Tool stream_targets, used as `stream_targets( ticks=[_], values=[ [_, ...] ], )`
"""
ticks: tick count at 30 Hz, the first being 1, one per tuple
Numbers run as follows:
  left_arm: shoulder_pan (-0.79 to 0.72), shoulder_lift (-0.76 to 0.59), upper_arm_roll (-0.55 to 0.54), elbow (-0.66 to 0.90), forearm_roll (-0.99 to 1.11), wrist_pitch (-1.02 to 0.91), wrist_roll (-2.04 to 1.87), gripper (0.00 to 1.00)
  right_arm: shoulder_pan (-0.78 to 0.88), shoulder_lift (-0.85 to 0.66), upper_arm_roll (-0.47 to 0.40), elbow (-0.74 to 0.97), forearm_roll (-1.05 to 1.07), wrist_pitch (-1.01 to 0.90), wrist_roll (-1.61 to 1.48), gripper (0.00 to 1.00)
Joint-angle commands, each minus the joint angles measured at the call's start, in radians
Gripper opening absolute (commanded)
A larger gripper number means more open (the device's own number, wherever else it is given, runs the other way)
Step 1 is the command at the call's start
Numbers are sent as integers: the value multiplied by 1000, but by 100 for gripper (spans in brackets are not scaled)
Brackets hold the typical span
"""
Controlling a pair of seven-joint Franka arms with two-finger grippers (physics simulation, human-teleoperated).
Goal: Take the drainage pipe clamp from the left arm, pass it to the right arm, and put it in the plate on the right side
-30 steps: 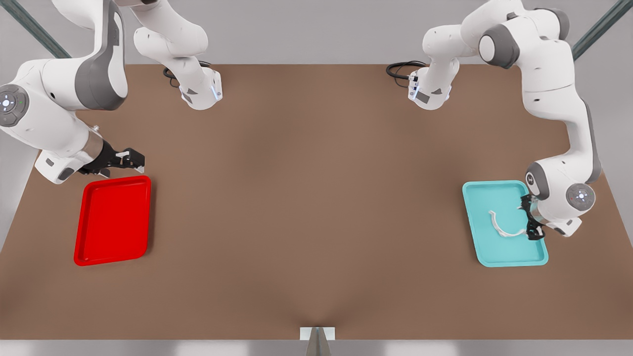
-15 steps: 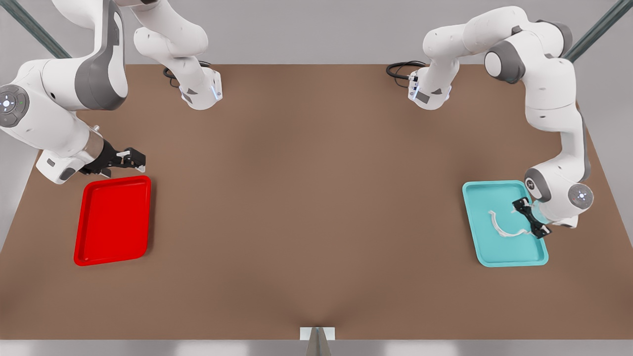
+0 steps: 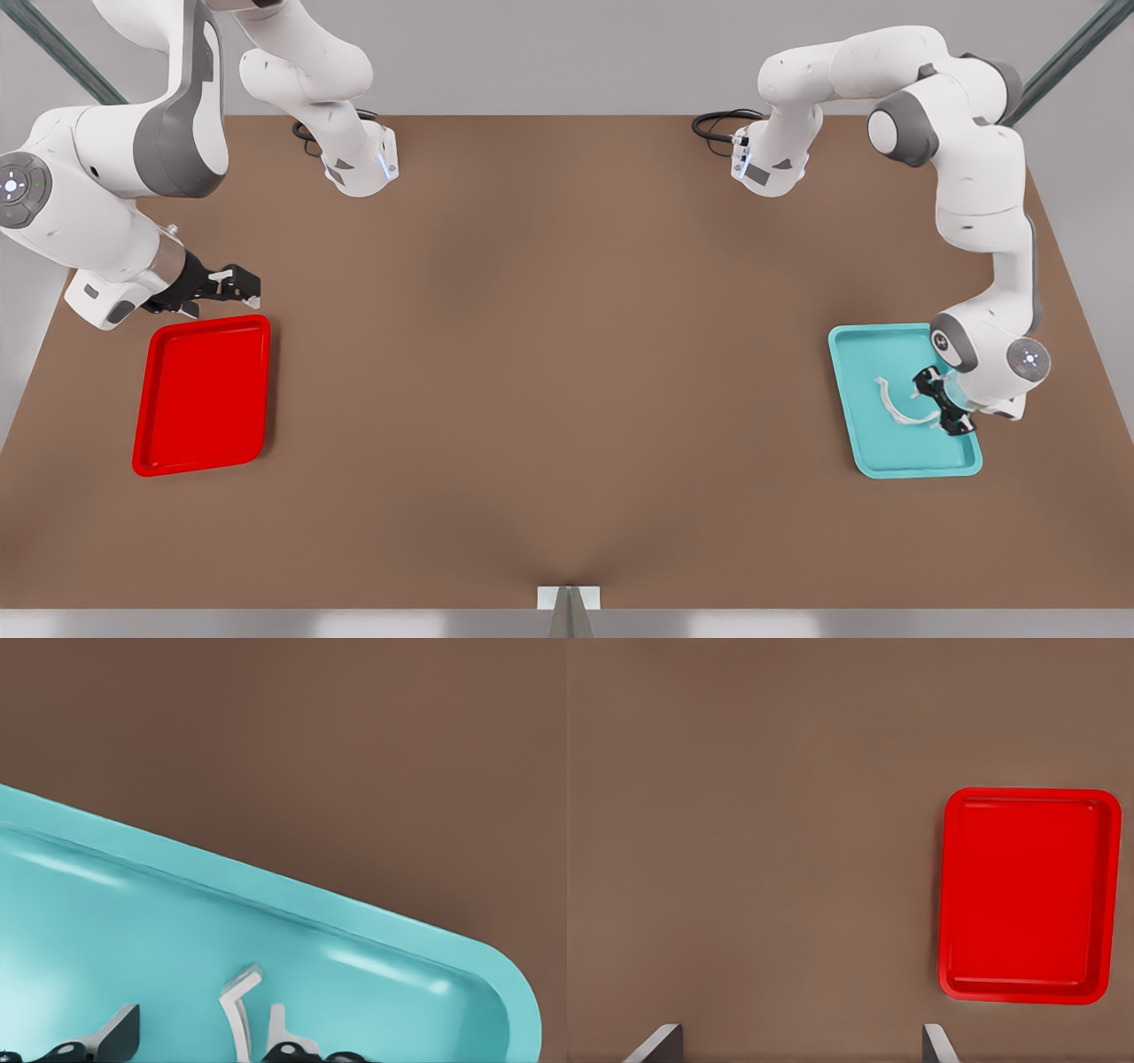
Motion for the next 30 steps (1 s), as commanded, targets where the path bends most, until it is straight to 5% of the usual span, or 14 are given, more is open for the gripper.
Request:
stream_targets(
  ticks=[1,7,16,24,30],
  values=[
    [0,3,0,2,-6,19,80,64,-5,0,0,0,1,-1,-15,100],
    [3,-8,0,2,-8,17,96,55,-6,1,0,0,1,-1,-24,100],
    [3,-6,0,2,-6,17,152,21,-9,4,0,1,1,-1,-32,100],
    [0,-26,-16,2,-6,-5,157,21,-12,5,0,1,1,-1,-33,100],
    [-44,-85,-43,206,-9,-398,154,21,-14,5,0,1,1,-1,-44,100]
  ],
)
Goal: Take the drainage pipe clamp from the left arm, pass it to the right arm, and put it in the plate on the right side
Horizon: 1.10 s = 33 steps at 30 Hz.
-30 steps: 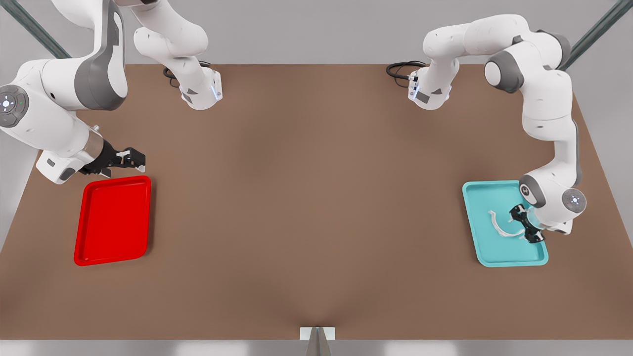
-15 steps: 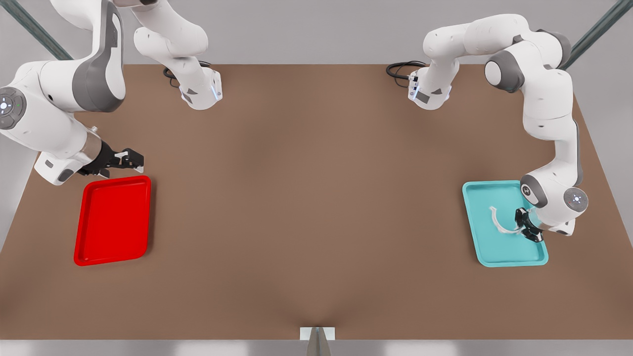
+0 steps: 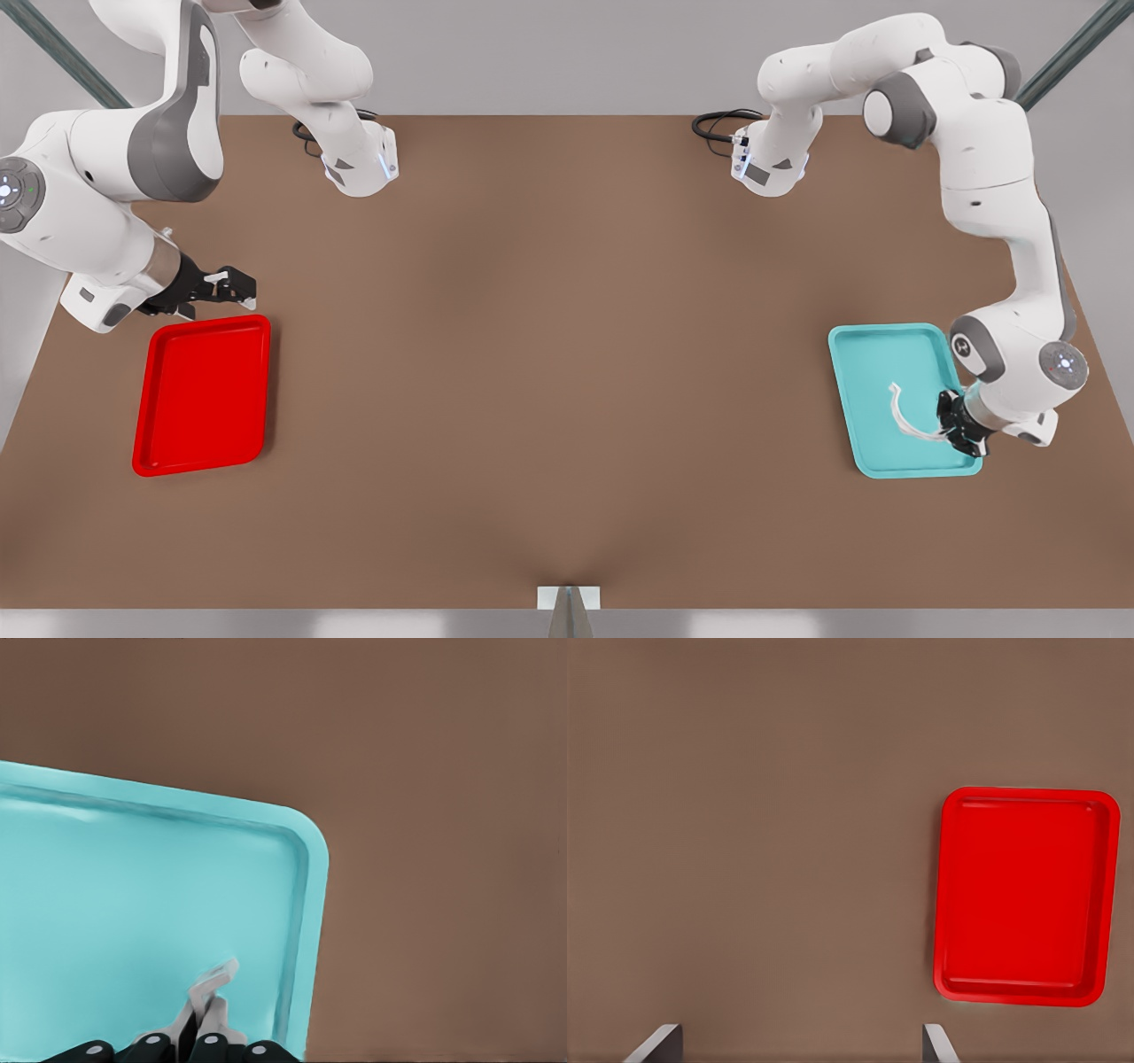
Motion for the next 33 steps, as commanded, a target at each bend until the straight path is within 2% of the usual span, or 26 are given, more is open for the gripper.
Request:
stream_targets(
  ticks=[1,3,5,8,13,17,20,24,27,29,31,33],
  values=[
    [-26,-5,-1,69,-25,-294,21,21,-1,0,0,0,1,0,-18,100],
    [-74,-5,1,124,-151,-380,-68,21,-1,-2,0,0,1,0,-18,100],
    [-173,-14,1,141,-185,-380,-254,21,-2,-2,0,0,1,0,-20,100],
    [-282,-14,-10,199,-200,-396,-534,21,-1,0,0,0,1,0,-20,100],
    [-500,-29,-19,238,-203,-399,-1214,21,1,-2,4,0,1,0,-18,100],
    [-644,-17,-16,310,-202,-353,-1700,21,48,70,9,14,33,69,9,100],
    [-692,-16,-35,314,-226,-264,-2000,21,119,100,26,16,64,128,16,100],
    [-729,-5,-36,313,-364,-103,-2178,21,177,117,37,25,59,158,114,100],
    [-796,20,-32,317,-363,-19,-2233,21,180,126,41,23,62,182,120,100],
    [-833,44,-32,331,-363,32,-2276,21,191,147,76,33,61,237,192,100],
    [-856,92,-30,373,-355,64,-2294,21,222,233,159,103,54,295,295,100],
    [-897,127,-9,419,-337,86,-2299,21,262,285,167,122,54,374,305,100]
  ],
)
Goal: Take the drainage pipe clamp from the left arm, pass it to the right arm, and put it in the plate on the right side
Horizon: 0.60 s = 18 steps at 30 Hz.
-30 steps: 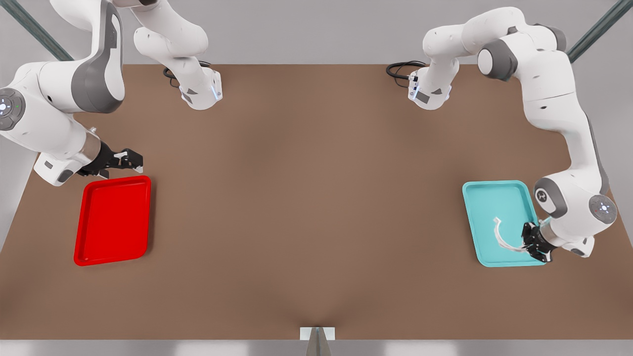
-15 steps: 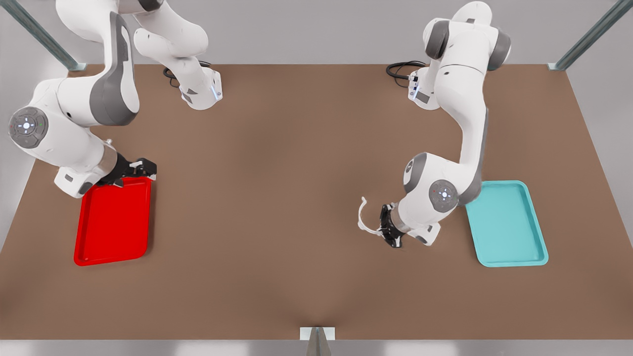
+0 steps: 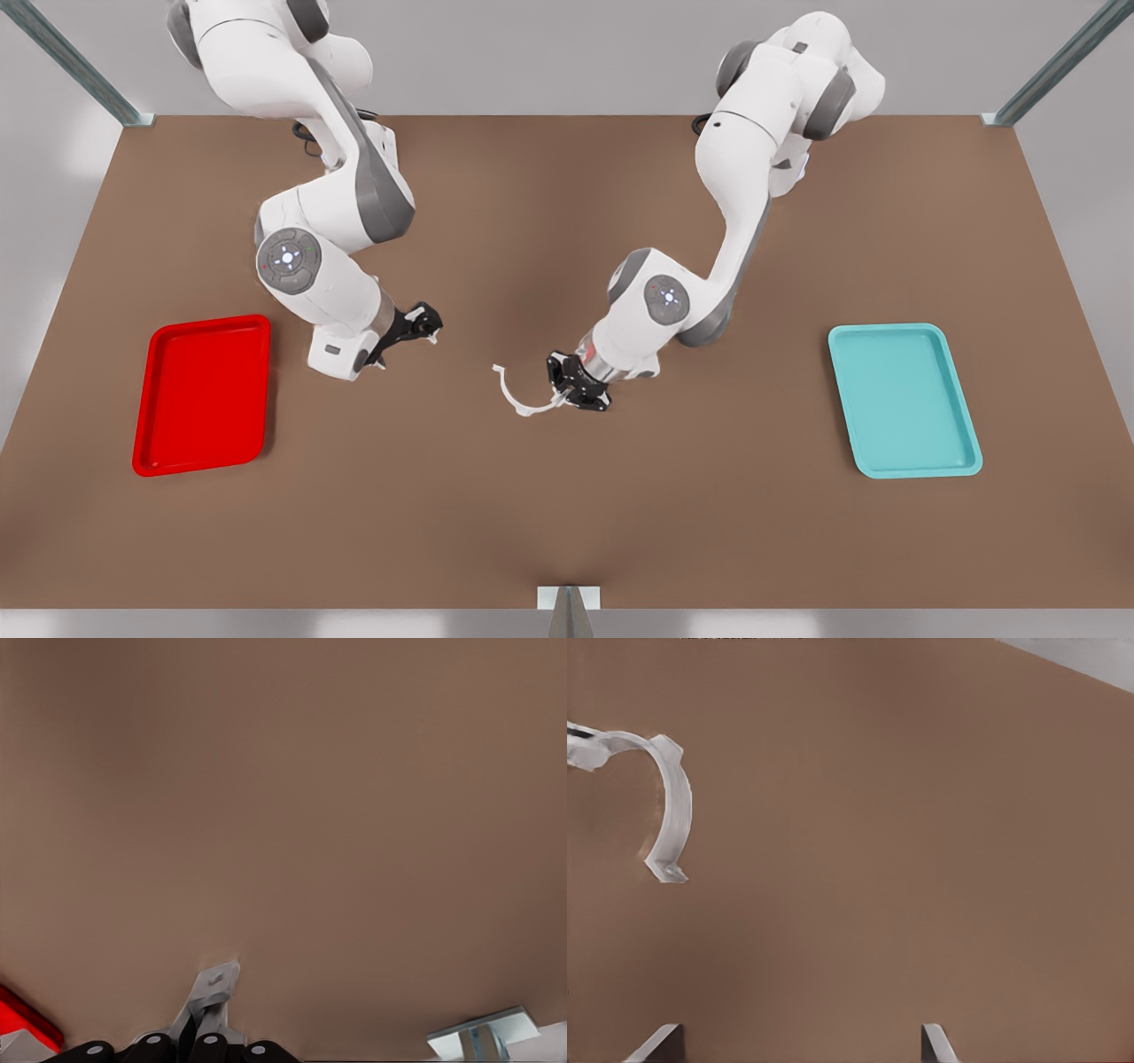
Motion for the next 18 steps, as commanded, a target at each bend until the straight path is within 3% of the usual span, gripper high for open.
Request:
stream_targets(
  ticks=[1,4,18],
  values=[
    [-38,18,18,23,35,130,-807,21,12,67,30,60,-1,135,207,100],
    [-45,21,18,24,34,142,-807,21,35,131,50,82,-1,223,205,100],
    [-41,15,16,24,32,142,-810,21,35,173,50,5,7,276,196,100]
  ],
)
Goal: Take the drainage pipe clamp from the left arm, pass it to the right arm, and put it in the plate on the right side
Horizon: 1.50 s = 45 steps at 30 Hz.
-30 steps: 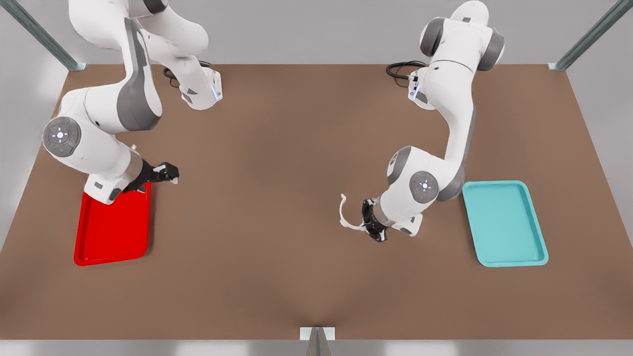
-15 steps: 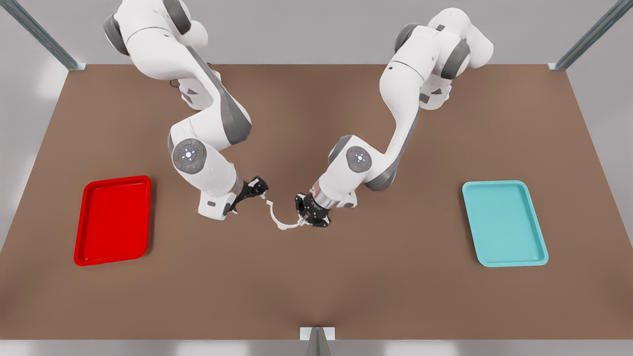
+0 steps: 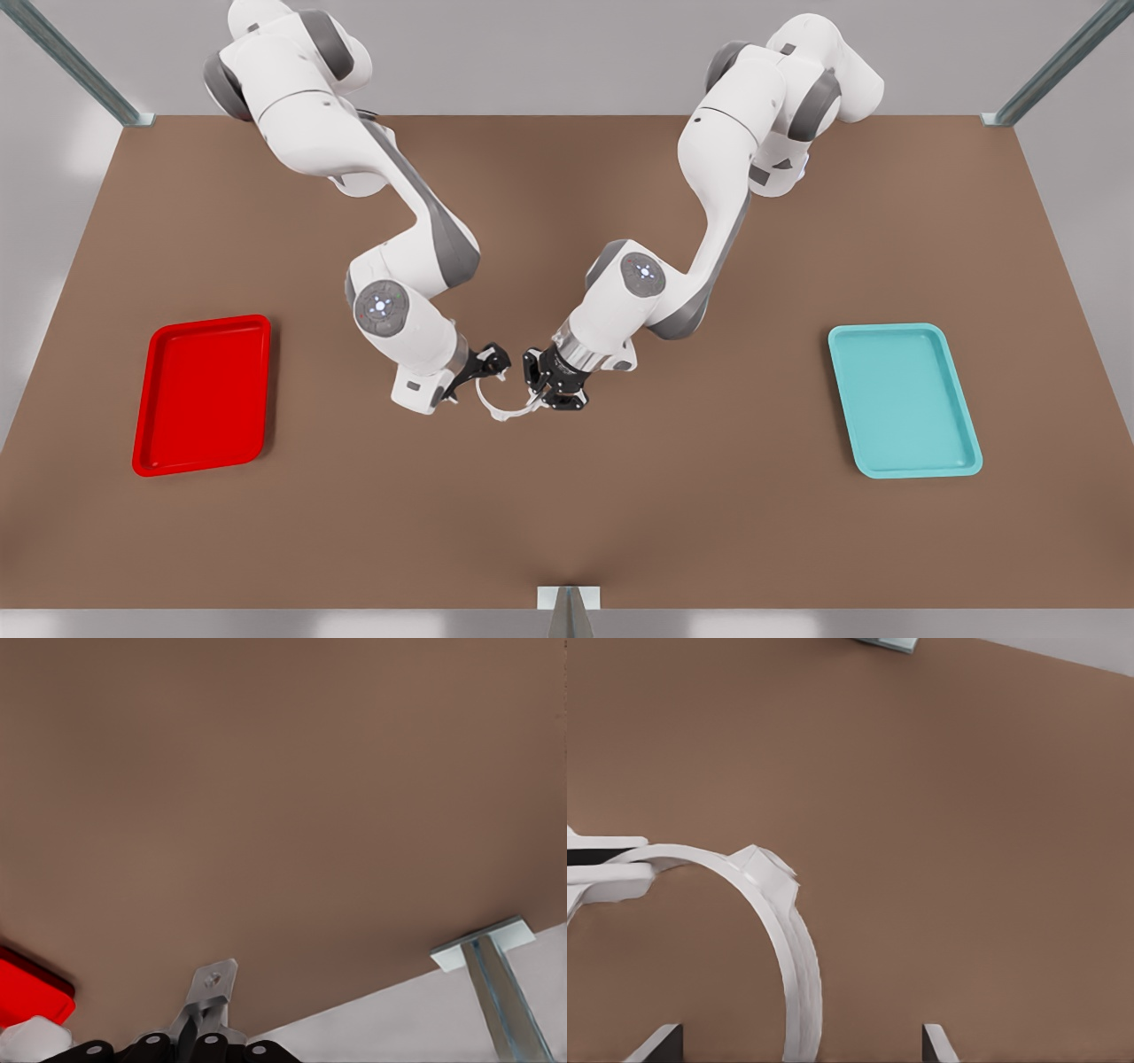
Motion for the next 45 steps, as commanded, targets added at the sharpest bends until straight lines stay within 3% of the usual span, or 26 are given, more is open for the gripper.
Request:
stream_targets(
  ticks=[1,4,6,12,14,15,21,23,26,28,32,33,35,37,40,45],
  values=[
    [0,-2,-1,1,5,7,-812,21,-7,0,0,-20,3,24,71,100],
    [-1,-2,-1,1,5,7,-816,21,-9,20,-1,-31,0,52,70,98],
    [-1,-2,-1,1,5,8,-818,21,-3,18,0,-32,-5,54,68,21],
    [-3,0,0,1,5,30,-832,21,5,17,-1,-32,-78,86,79,21],
    [-3,-2,2,1,6,37,-830,28,0,18,-1,-32,-80,92,78,21],
    [-3,-2,2,1,6,37,-826,100,-4,18,0,-34,-80,124,67,21],
    [2,-37,9,-1,51,22,-801,100,-13,9,-1,-37,-78,101,70,21],
    [40,-59,3,-1,46,-56,-651,100,-46,-60,0,-123,-78,61,58,21],
    [284,-82,-138,-1,-38,-317,-18,100,-171,-187,2,-308,-78,61,-74,21],
    [370,-99,-119,-1,-28,-501,544,100,-274,-296,0,-471,-78,69,-97,21],
    [549,-141,-116,-1,176,-588,1499,100,-492,-379,2,-597,-80,75,-160,21],
    [578,-164,-118,-1,219,-621,1681,100,-527,-379,0,-603,-80,81,-189,21],
    [632,-408,-123,-147,397,-814,2487,100,-658,-365,0,-641,-80,162,-335,21],
    [778,-563,-198,-187,408,-911,2751,100,-728,-330,0,-634,-163,218,-398,21],
    [786,-640,-184,-210,430,-1018,2798,100,-820,-236,-8,-597,-221,215,-473,21],
    [767,-640,-158,-295,442,-866,2897,100,-920,-108,-15,-456,-221,209,-663,21]
  ],
)
